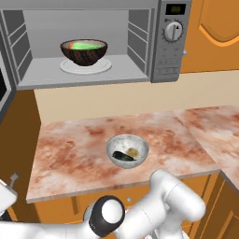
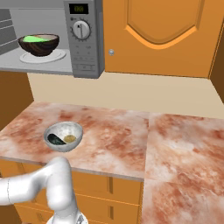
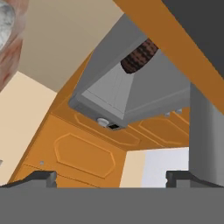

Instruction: Place the bowl containing the squash and corn in the microwave. Close the microwave door and press the start button to microwave the meal.

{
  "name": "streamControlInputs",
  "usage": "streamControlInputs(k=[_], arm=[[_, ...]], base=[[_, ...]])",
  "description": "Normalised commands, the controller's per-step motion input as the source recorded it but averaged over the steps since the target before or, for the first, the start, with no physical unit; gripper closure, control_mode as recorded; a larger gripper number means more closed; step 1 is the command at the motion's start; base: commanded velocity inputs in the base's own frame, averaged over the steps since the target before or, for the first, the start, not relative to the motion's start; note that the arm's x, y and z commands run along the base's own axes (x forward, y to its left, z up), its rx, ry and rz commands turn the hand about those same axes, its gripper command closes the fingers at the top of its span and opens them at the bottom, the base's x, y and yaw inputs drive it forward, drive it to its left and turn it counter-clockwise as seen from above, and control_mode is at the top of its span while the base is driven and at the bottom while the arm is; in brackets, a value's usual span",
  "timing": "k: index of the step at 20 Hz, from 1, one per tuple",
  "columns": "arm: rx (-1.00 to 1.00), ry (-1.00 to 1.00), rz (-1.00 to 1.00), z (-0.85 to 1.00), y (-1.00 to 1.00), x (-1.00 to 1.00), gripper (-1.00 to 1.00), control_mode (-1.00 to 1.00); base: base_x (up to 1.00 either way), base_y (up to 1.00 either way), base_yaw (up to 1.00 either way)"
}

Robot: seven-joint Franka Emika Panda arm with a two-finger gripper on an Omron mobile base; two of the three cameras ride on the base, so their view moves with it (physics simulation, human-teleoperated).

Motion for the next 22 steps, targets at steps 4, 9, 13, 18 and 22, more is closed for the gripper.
streamControlInputs(k=[4,9,13,18,22], arm=[[0.0,0.03,-0.07,0.22,0.0,0.0,-1.0,-1.0],[0.0,0.09,-0.08,0.31,0.0,0.01,-1.0,-1.0],[0.0,0.0,0.0,0.0,-0.01,0.0,-1.0,-1.0],[-0.05,0.04,0.0,0.1,0.0,0.0,-1.0,-1.0],[-0.06,0.04,0.0,0.06,0.0,0.0,-1.0,-1.0]], base=[[0.0,0.0,0.0],[0.0,0.0,0.0],[0.0,0.0,0.0],[0.0,0.0,0.0],[0.0,0.0,0.0]])
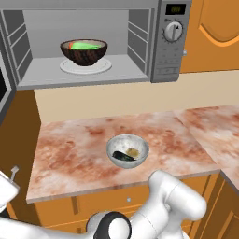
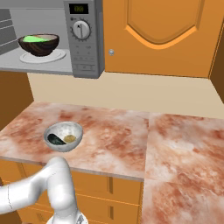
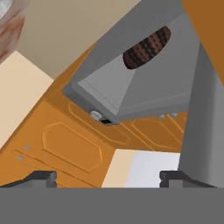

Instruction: Place the bowl containing the squash and corn in the microwave. Close the microwave door and press the start button to microwave the meal.

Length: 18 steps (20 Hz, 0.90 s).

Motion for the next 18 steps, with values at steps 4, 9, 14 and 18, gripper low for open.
streamControlInputs(k=[4,9,14,18], arm=[[-0.06,0.04,0.0,0.05,0.0,0.0,-1.0,-1.0],[-0.09,0.05,0.0,0.04,0.08,0.0,-1.0,-1.0],[-0.08,0.06,0.0,0.04,0.26,0.0,-1.0,-1.0],[-0.03,0.09,0.0,0.3,0.23,0.0,-1.0,-1.0]], base=[[0.0,0.0,0.0],[0.0,0.0,0.0],[0.0,0.0,0.0],[0.0,0.0,0.0]])
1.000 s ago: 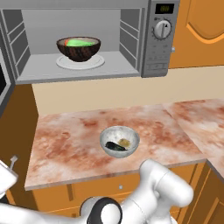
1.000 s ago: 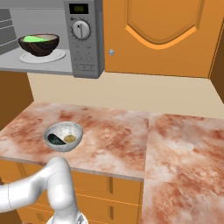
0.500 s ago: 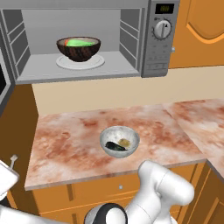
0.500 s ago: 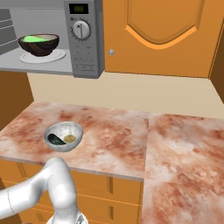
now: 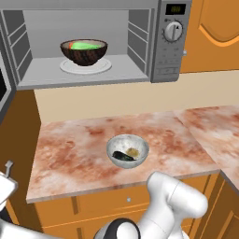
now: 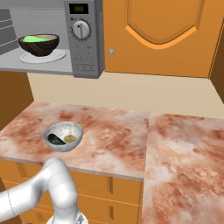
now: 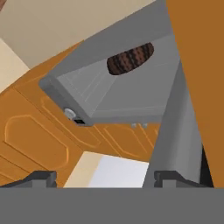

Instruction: Place the bowl containing the squash and corn in the microwave. Close the microwave door and press the start button to microwave the meal.

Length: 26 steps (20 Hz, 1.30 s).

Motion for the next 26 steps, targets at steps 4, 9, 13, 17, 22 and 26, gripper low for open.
streamControlInputs(k=[4,9,13,17,22,26], arm=[[-0.02,0.12,0.0,0.43,0.15,0.0,-1.0,-1.0],[-0.02,0.1,0.0,0.26,0.17,0.0,-1.0,-1.0],[-0.02,0.09,0.0,0.21,0.22,0.0,-1.0,-1.0],[-0.03,0.11,0.0,0.27,0.27,0.0,-1.0,-1.0],[-0.06,0.15,-0.01,0.12,0.22,0.08,-1.0,-1.0],[-0.07,0.27,-0.08,0.13,0.0,0.34,-1.0,-1.0]], base=[[0.0,0.0,0.0],[0.0,0.0,0.0],[0.0,0.0,0.0],[0.0,0.0,0.0],[0.0,0.0,0.0],[0.0,0.0,0.0]])
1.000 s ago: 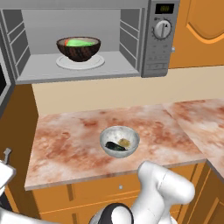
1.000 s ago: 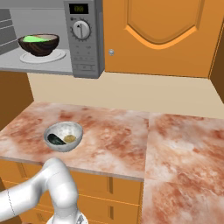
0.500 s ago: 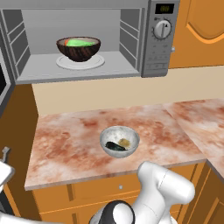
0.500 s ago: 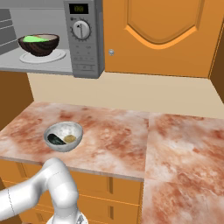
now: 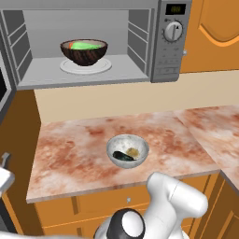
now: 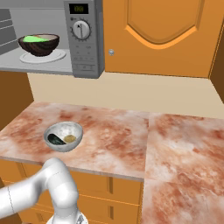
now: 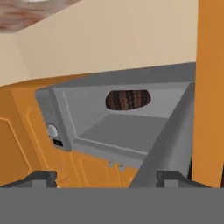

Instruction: Place the bowl containing the squash and corn in the microwave. Close the microwave door and press the start button to microwave the meal.

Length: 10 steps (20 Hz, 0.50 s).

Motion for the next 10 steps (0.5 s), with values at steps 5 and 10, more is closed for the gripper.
streamControlInputs(k=[5,10], arm=[[-0.08,0.32,-0.1,0.58,-0.13,0.16,-1.0,-1.0],[-0.08,0.33,-0.11,0.72,-0.33,0.01,-1.0,-1.0]], base=[[0.0,0.0,0.0],[0.0,0.0,0.0]])
